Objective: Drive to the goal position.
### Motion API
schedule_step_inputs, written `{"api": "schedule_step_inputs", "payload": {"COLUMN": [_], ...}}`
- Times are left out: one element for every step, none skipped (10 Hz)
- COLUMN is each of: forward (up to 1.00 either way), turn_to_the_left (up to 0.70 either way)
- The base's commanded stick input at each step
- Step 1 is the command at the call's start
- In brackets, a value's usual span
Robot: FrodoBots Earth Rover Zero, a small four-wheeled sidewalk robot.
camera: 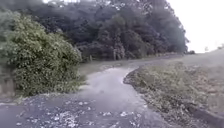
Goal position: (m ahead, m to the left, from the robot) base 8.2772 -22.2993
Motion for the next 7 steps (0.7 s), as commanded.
{"api": "schedule_step_inputs", "payload": {"forward": [0.76,0.85,0.85,0.85,0.85,0.85,0.85], "turn_to_the_left": [0.0,0.0,0.2,0.34,0.34,0.0,0.0]}}
